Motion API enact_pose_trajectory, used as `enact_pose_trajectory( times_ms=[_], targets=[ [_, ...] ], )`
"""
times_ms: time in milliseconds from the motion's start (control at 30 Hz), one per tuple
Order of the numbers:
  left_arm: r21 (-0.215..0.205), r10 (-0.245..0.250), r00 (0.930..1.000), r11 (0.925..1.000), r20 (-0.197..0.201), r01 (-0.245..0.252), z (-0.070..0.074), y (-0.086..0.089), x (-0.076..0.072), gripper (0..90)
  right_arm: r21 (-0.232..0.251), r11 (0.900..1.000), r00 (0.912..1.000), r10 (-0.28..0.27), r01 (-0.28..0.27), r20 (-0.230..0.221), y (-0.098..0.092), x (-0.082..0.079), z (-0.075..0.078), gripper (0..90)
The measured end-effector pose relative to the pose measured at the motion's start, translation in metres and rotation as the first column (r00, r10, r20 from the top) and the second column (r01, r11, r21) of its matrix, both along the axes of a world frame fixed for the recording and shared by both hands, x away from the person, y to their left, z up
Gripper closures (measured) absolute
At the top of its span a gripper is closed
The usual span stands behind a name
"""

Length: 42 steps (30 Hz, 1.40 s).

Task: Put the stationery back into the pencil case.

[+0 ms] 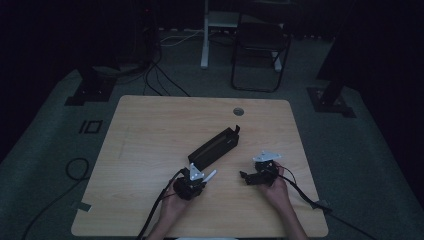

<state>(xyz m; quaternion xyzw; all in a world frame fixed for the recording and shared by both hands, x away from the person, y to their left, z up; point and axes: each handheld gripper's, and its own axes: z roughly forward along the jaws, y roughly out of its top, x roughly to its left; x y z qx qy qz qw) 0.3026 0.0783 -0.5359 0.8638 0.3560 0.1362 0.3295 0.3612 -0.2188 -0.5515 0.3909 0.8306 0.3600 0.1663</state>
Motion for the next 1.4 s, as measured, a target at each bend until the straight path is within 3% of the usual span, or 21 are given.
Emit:
enact_pose_trajectory(
  times_ms=[567,933,1400],
  targets=[
    [0.004,-0.031,0.9994,0.9995,0.015,0.031,0.001,0.005,0.0,79.0,0.0,1.0,1.0,0.0,0.0,0.0,0.0,0.0,0.0,13.0],
    [-0.014,-0.051,0.9975,0.9985,0.049,0.052,0.013,0.014,-0.005,78.9,0.0,1.0,1.0,0.003,-0.003,0.0,0.0,0.0,0.0,13.0],
    [-0.022,-0.118,0.99,0.9925,0.077,0.12,0.027,0.024,-0.011,78.9,0.0,1.0,1.0,0.003,-0.003,0.0,0.0,0.0,0.0,13.0]
  ],
)
